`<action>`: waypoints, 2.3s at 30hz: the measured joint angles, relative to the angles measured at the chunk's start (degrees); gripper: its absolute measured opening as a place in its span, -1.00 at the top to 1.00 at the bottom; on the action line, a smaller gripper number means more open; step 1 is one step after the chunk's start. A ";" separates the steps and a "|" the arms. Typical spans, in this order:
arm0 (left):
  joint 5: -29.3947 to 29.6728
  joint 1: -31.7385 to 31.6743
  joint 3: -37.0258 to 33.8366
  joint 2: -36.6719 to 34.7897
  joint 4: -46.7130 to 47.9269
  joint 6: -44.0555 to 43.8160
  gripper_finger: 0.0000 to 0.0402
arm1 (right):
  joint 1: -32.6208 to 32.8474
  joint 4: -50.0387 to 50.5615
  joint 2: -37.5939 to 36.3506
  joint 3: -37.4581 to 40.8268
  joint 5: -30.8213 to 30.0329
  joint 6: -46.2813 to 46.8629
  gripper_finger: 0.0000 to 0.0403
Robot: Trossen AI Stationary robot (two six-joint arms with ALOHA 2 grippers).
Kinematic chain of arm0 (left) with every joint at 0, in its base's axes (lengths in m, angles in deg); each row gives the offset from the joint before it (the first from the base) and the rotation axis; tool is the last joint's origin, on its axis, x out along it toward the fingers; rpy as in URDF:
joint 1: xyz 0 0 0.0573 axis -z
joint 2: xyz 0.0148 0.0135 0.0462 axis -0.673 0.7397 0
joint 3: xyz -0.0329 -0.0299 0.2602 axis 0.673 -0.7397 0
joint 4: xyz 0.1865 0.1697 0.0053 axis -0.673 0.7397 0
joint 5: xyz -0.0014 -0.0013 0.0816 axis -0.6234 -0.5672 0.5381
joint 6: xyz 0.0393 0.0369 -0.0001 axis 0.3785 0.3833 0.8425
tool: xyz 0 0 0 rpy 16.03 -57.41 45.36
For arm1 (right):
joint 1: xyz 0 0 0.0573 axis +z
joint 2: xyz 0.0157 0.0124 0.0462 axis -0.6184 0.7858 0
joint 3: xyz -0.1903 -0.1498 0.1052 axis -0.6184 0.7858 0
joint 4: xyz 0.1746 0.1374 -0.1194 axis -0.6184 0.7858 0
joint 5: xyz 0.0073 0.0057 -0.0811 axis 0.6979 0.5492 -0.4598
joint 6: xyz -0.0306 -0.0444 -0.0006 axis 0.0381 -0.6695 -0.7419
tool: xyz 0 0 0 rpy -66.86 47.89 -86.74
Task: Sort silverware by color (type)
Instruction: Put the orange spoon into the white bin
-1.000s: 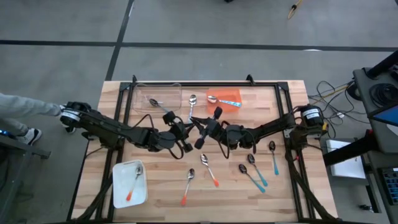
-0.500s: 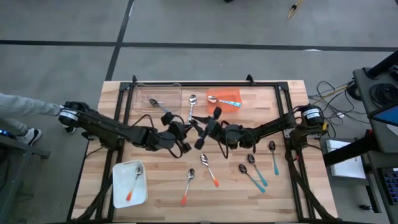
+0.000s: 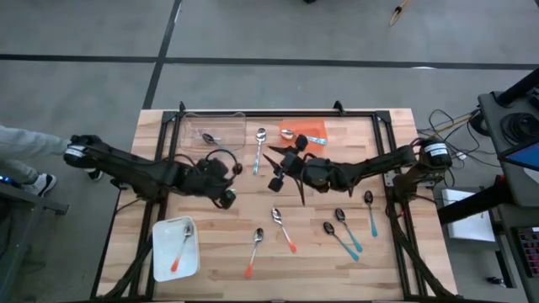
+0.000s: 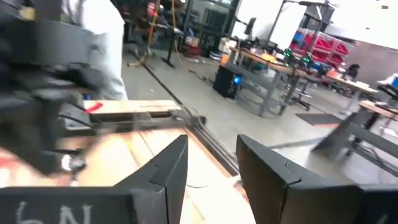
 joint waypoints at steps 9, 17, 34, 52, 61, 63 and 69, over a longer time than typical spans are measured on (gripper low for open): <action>-19.33 11.28 9.11 1.51 24.54 -23.25 1.00 | -2.86 3.27 0.00 0.12 0.02 0.77 0.36; -24.50 24.86 8.58 2.06 25.14 -45.21 1.00 | -4.02 4.34 0.00 0.26 0.05 0.13 0.37; -24.75 39.35 4.96 10.71 20.65 -74.70 1.00 | -5.82 5.95 0.02 0.26 0.05 -0.54 0.36; -25.53 39.57 4.23 20.13 20.37 -69.24 1.00 | -6.32 7.24 0.07 0.26 0.05 -3.64 0.40; -25.55 39.57 2.38 22.11 18.54 -68.15 0.99 | -6.32 7.20 0.07 0.26 0.06 -3.74 0.42; -25.55 39.57 2.04 22.31 17.85 -68.15 0.99 | -6.32 7.20 0.07 0.26 0.07 -3.74 0.43; -26.84 39.57 1.53 21.64 14.16 -67.01 0.99 | -6.32 7.21 0.07 0.26 0.06 -3.74 0.47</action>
